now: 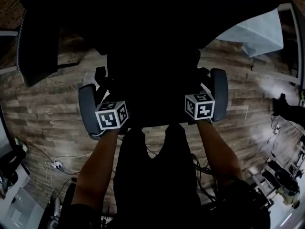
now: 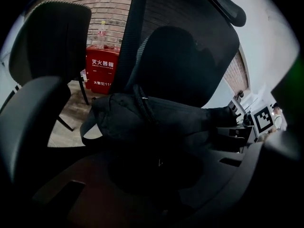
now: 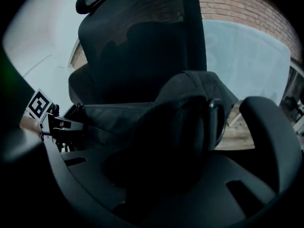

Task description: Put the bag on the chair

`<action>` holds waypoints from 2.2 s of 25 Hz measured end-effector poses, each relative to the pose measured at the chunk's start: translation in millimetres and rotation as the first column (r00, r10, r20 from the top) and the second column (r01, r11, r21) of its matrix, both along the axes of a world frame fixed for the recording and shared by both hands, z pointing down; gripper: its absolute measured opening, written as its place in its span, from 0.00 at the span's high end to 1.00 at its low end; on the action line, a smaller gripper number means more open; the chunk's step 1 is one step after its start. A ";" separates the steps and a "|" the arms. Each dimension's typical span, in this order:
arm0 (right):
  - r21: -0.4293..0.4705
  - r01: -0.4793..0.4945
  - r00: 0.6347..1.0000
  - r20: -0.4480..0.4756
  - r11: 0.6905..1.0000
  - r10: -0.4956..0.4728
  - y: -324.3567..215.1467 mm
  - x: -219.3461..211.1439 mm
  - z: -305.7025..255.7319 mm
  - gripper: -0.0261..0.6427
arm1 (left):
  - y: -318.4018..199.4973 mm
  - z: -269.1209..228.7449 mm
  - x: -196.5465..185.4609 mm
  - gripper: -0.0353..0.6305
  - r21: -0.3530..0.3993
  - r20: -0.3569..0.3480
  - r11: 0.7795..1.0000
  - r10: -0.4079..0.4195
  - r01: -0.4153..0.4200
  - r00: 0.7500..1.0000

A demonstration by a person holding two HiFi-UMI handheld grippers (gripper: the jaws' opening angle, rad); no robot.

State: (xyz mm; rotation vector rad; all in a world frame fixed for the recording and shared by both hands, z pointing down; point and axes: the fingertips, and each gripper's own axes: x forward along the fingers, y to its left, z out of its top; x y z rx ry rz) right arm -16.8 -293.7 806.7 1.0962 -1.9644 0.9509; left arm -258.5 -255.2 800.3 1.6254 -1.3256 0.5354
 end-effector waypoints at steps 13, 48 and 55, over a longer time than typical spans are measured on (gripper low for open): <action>-0.134 0.015 0.999 -0.028 0.991 -0.019 46.3 6.7 69.9 0.82 | 45.3 59.4 2.9 0.82 -0.076 0.068 0.997 0.022 -0.017 0.997; -0.220 -0.010 0.996 -0.085 0.975 -0.009 45.6 11.9 118.2 0.72 | 29.6 96.2 -16.7 0.57 -0.148 0.223 0.988 -0.006 0.039 0.975; -0.278 -0.066 0.993 -0.110 0.958 0.036 46.1 19.3 114.5 0.64 | 36.3 85.7 -22.4 0.46 -0.174 0.275 0.984 0.006 0.043 0.962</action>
